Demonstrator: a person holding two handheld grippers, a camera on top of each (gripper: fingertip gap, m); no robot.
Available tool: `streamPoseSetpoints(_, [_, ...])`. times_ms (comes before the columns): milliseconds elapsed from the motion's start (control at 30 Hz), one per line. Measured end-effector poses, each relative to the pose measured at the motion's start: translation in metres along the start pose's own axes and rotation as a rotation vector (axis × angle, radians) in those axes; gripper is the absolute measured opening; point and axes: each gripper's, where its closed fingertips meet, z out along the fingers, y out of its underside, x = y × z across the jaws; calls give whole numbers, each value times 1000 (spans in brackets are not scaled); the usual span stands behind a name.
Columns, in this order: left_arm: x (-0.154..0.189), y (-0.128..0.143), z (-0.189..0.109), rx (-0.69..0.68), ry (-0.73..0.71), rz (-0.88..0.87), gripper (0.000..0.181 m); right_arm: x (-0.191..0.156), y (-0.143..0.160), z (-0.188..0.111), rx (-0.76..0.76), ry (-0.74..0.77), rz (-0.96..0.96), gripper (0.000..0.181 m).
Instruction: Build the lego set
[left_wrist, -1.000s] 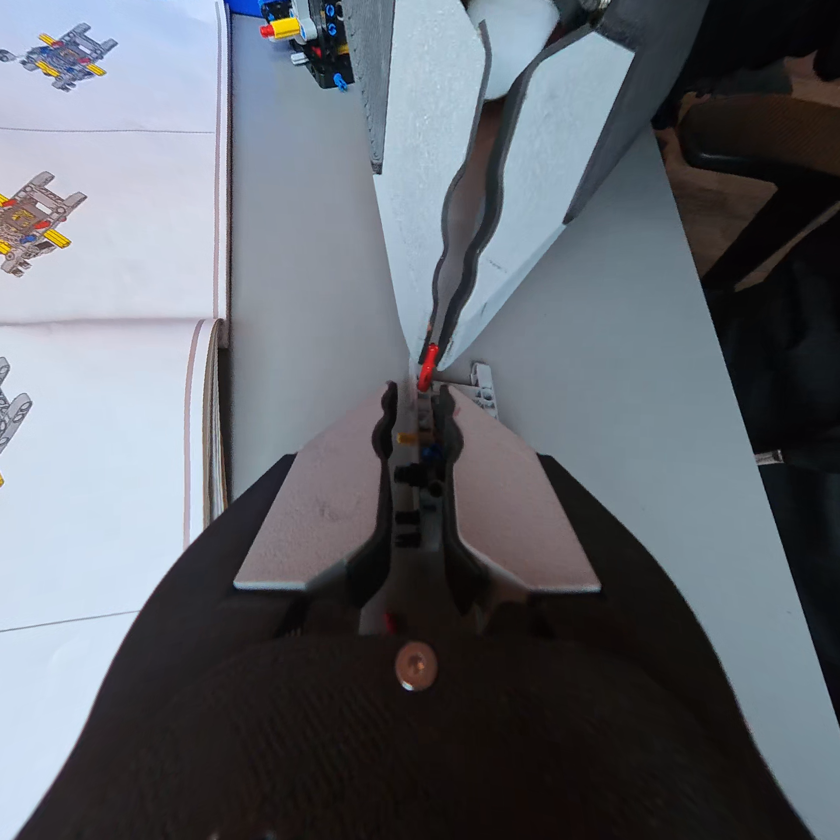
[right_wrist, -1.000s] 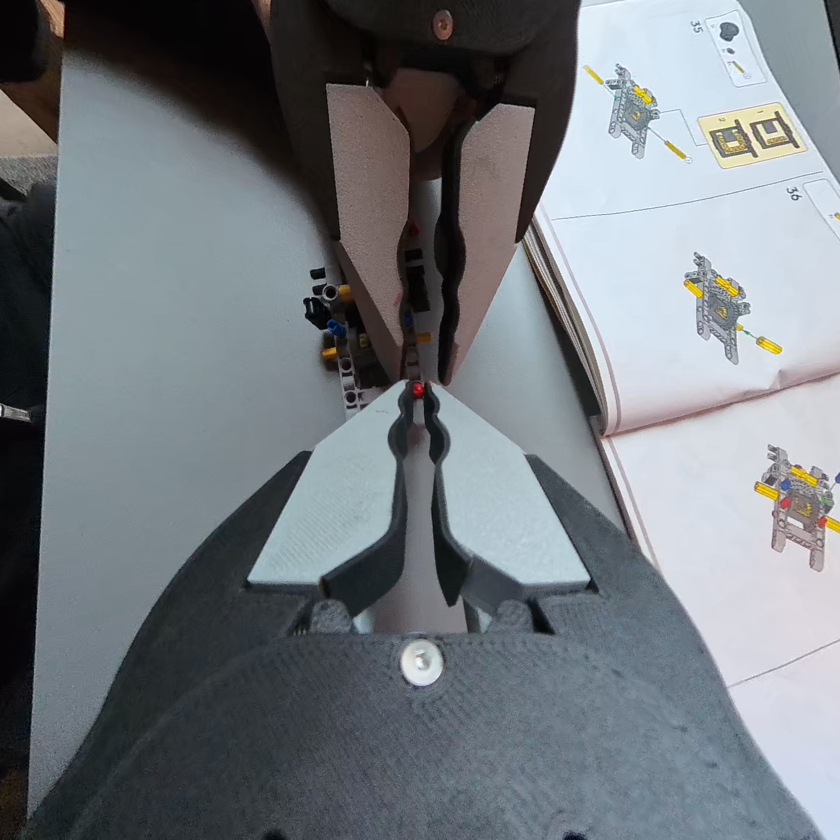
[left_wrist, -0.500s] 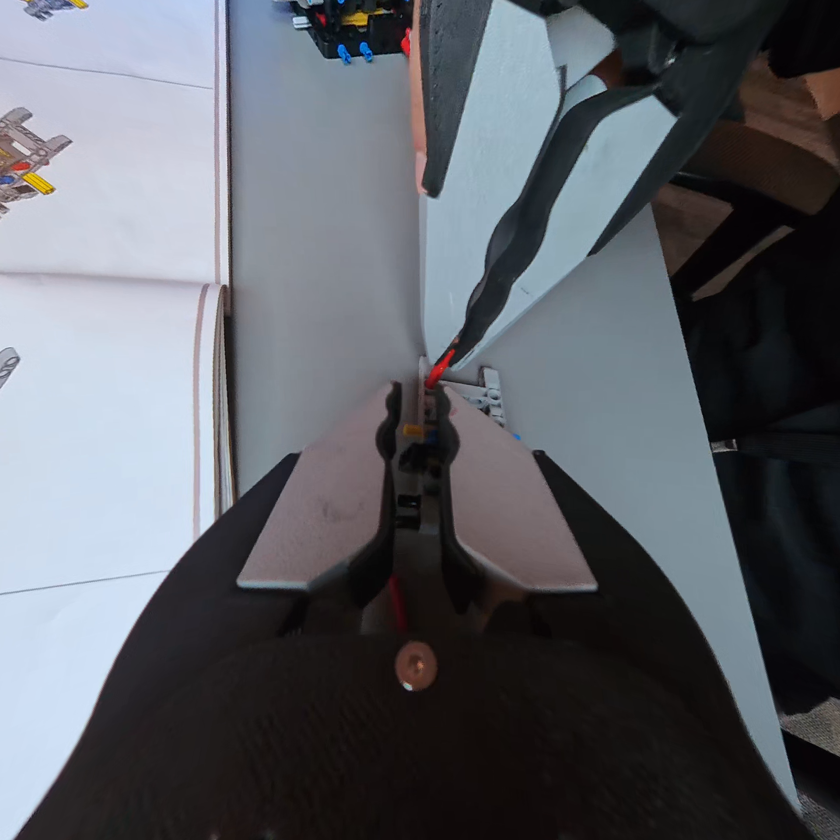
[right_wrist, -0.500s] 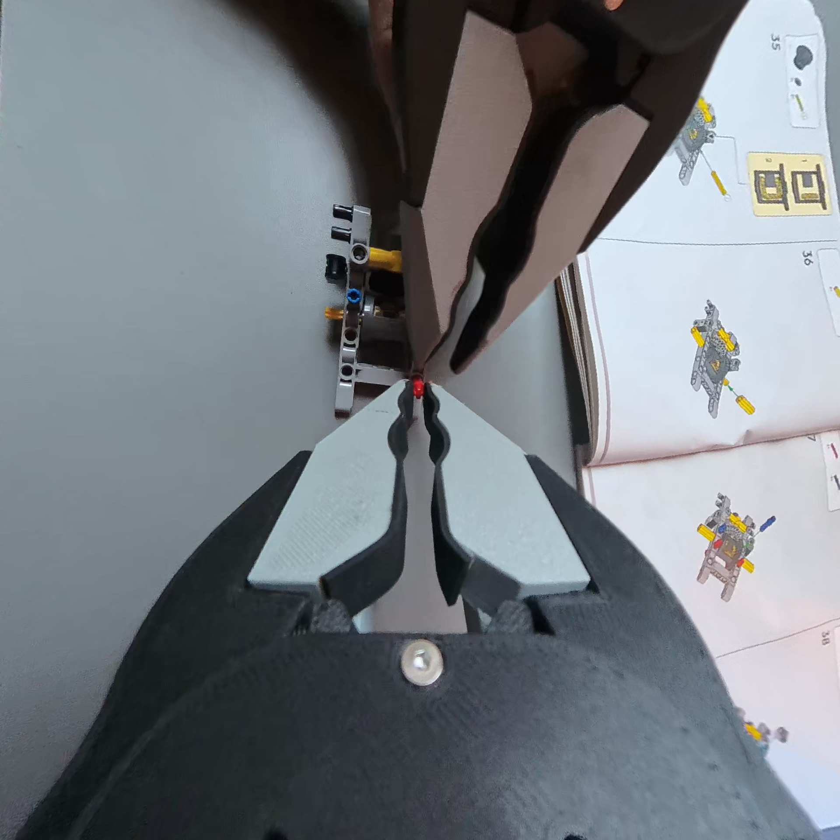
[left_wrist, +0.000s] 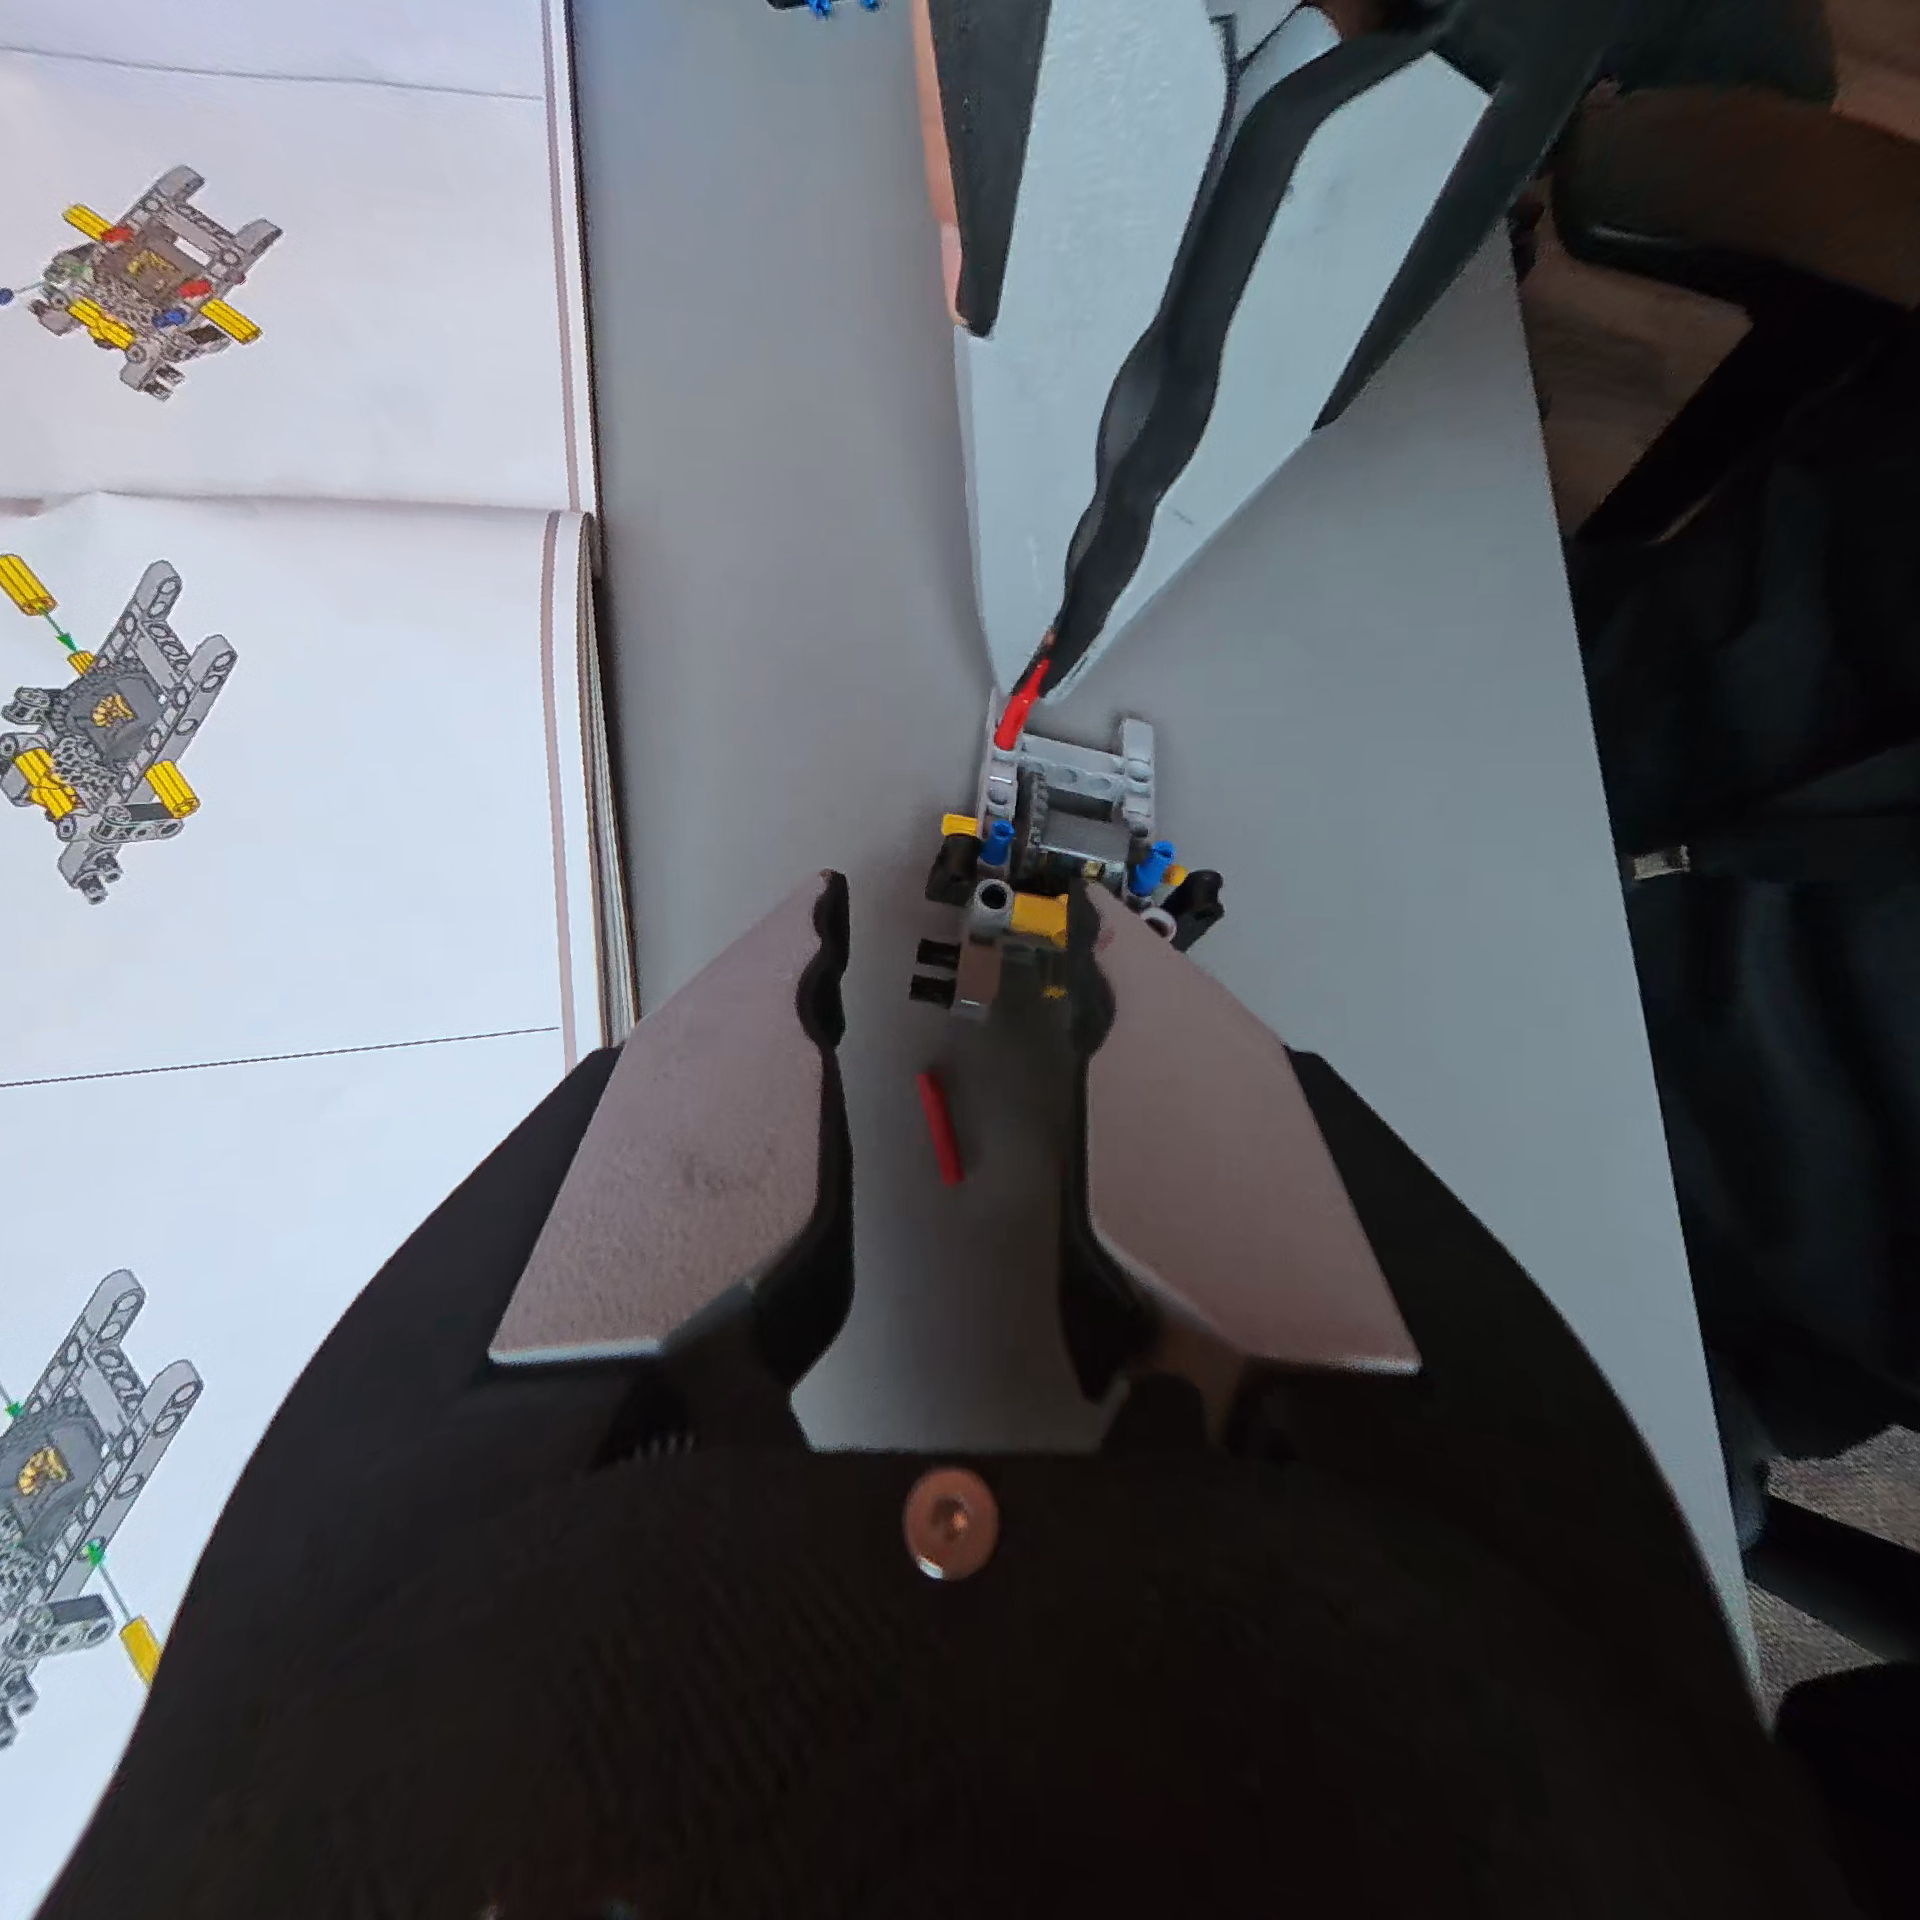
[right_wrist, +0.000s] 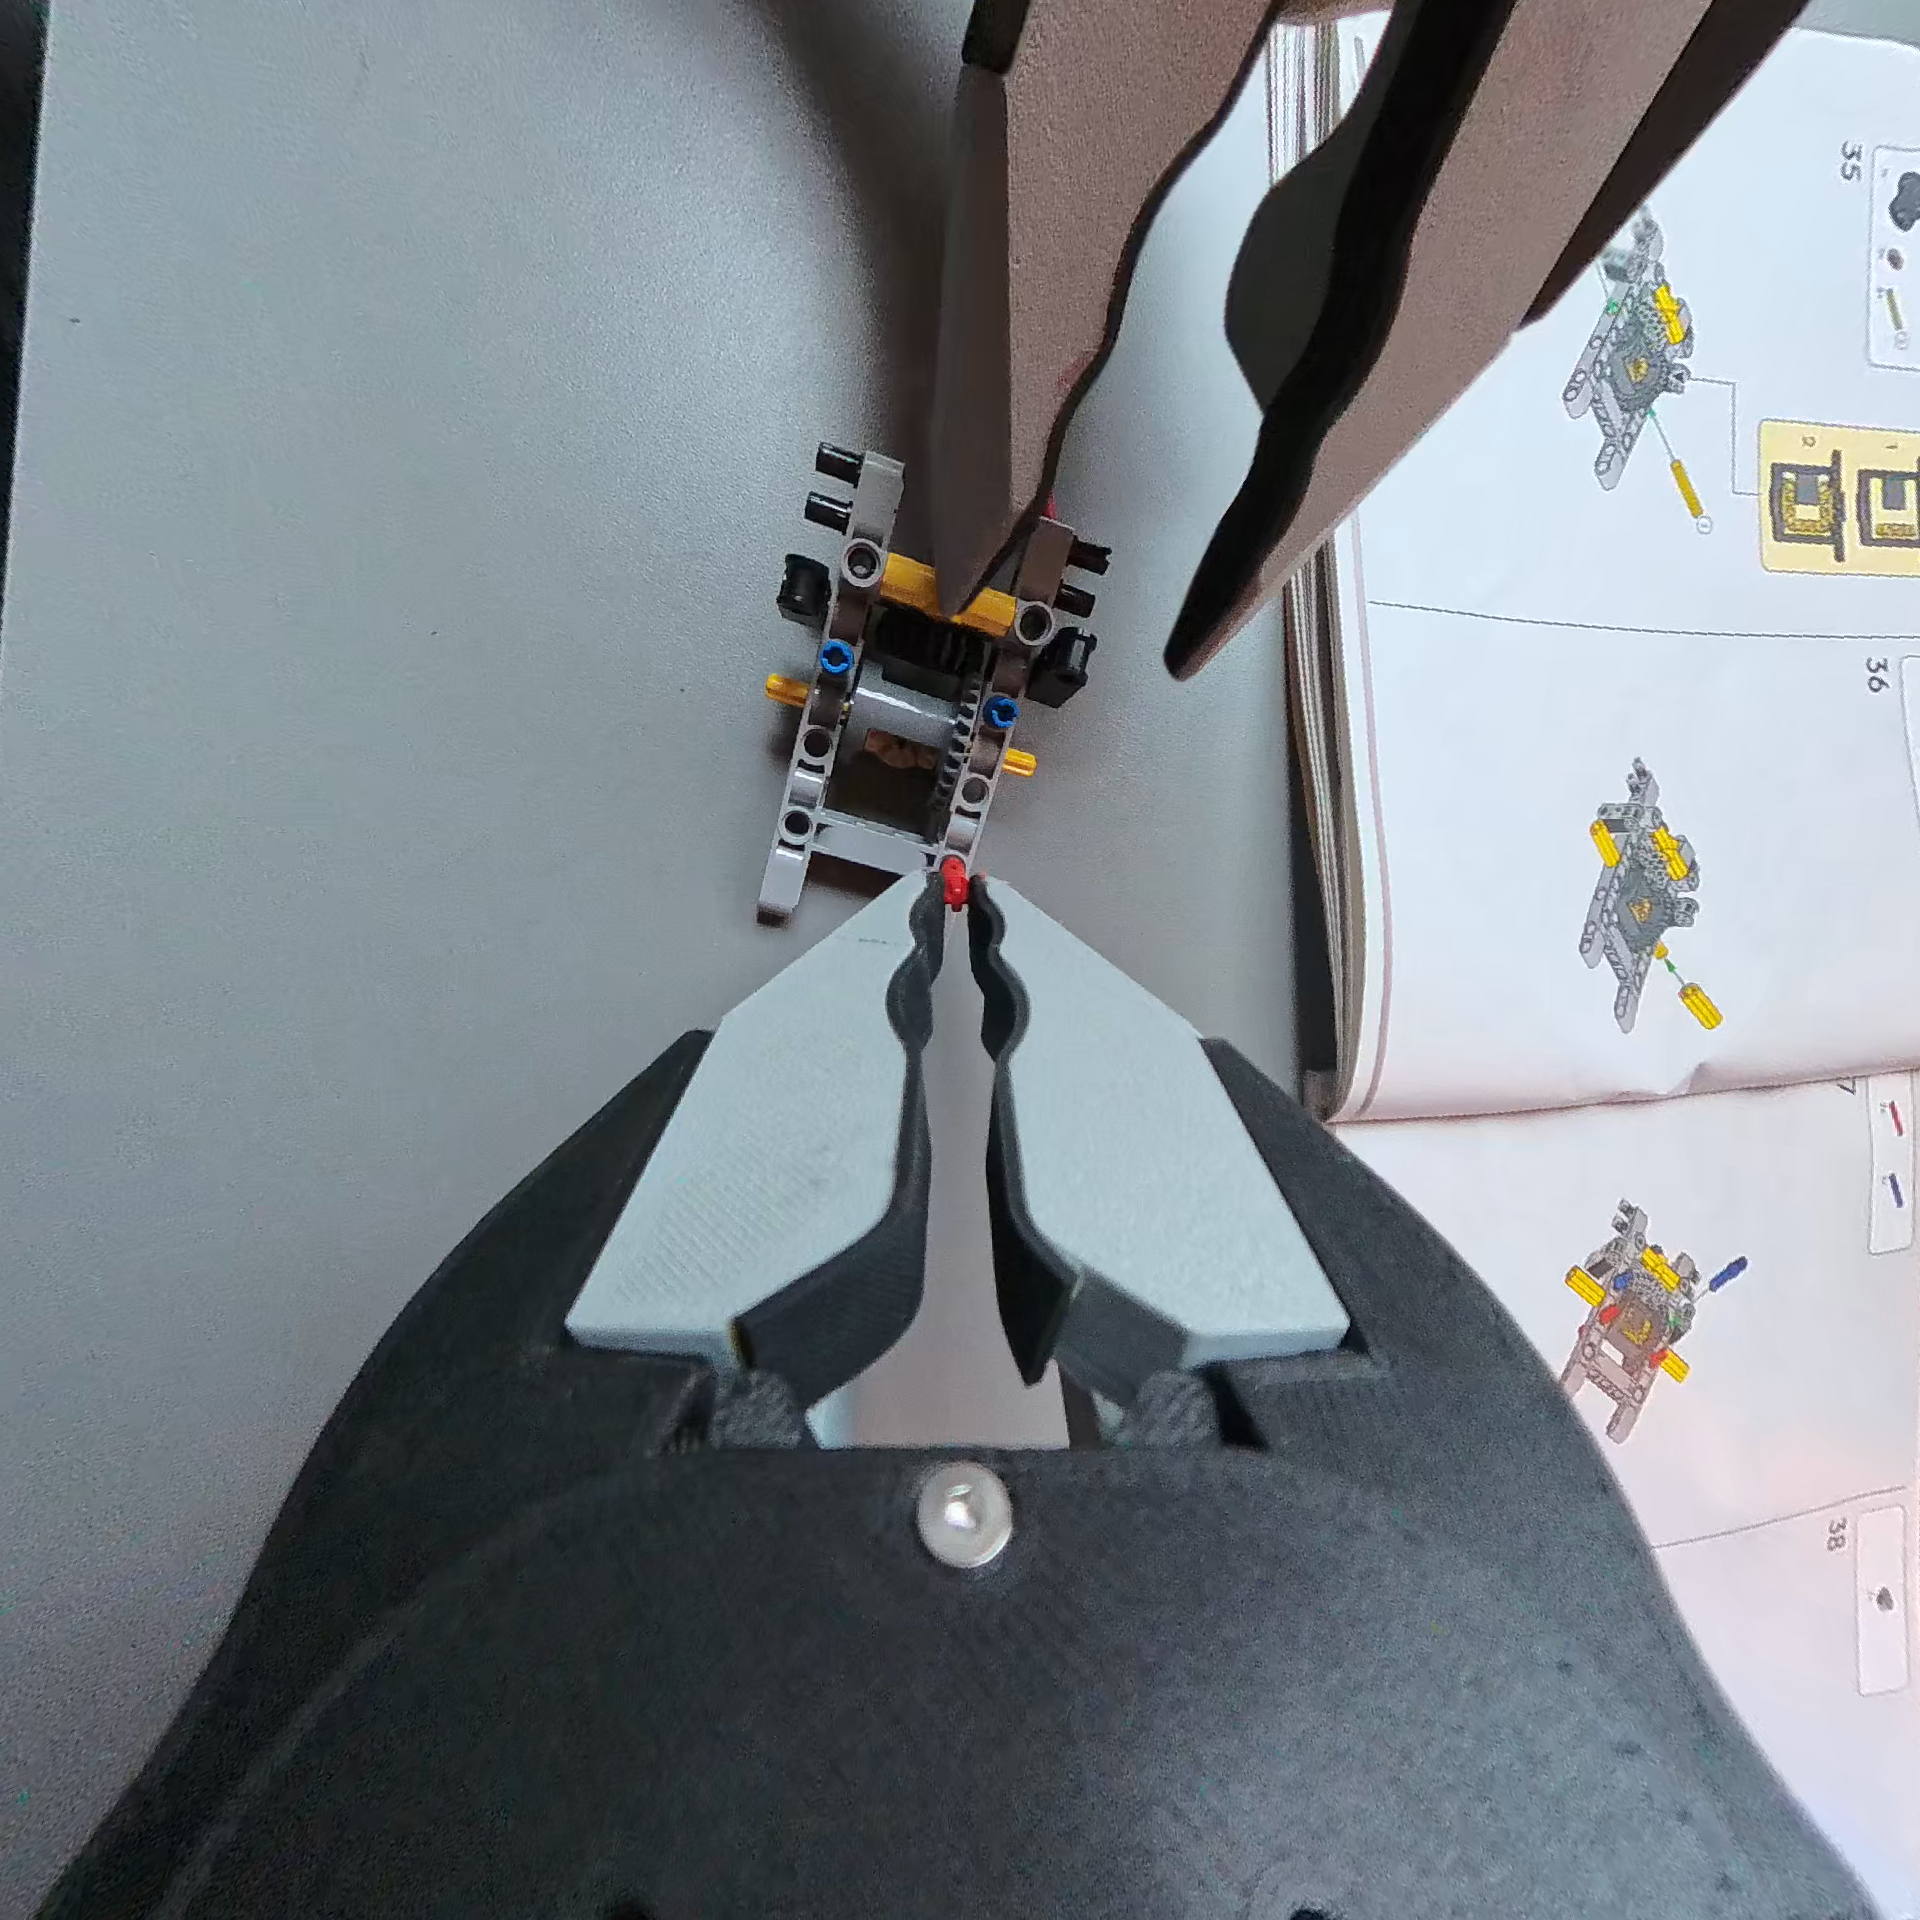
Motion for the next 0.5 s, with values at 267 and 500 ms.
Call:
streamPoseSetpoints(267, [4, -6, 8, -7, -45, 21, 50, 1, -1, 0, 34, -23, 77, 2])
streamPoseSetpoints(500, [22, -2, 24, -114, -154, 175, 63, 4, 0, 0, 40, -55, 122, 2])
